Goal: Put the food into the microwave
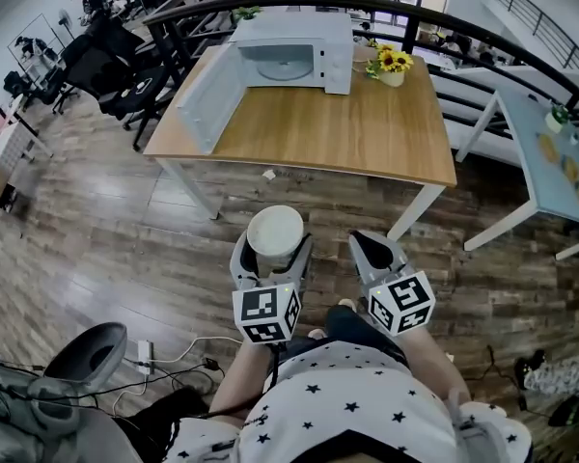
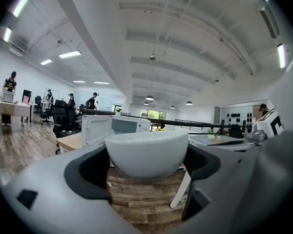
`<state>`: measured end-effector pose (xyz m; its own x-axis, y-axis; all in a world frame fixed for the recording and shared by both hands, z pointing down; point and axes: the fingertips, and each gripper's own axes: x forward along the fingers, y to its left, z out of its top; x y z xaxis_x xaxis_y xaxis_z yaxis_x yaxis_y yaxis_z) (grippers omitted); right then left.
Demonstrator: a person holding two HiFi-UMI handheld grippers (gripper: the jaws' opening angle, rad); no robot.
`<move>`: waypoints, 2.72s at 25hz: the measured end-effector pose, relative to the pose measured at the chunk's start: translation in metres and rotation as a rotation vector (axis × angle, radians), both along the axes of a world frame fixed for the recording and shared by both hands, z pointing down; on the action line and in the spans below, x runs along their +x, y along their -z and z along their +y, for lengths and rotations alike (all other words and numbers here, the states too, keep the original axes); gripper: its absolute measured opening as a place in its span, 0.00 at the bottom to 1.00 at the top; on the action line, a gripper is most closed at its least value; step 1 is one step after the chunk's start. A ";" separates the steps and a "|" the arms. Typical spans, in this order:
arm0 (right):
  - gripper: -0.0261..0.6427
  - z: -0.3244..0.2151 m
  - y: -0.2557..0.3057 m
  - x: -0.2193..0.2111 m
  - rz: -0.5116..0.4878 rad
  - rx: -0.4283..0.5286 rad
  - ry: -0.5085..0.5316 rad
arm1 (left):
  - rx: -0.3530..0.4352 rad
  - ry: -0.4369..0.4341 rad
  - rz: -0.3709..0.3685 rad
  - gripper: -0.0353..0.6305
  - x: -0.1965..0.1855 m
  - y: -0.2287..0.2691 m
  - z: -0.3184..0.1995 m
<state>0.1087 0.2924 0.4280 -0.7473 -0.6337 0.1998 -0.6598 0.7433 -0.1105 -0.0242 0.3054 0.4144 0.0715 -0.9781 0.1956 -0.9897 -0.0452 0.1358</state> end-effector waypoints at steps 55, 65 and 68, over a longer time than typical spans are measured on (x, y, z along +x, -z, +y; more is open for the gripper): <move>0.05 -0.340 0.021 -0.085 -0.038 0.011 0.185 | 0.011 0.171 0.012 0.74 -0.073 0.015 -0.317; 0.05 -0.379 0.015 -0.088 -0.025 -0.001 0.221 | -0.002 0.203 0.013 0.74 -0.075 0.010 -0.351; 0.05 -0.384 0.012 -0.088 -0.022 -0.013 0.224 | -0.015 0.204 0.012 0.74 -0.075 0.007 -0.358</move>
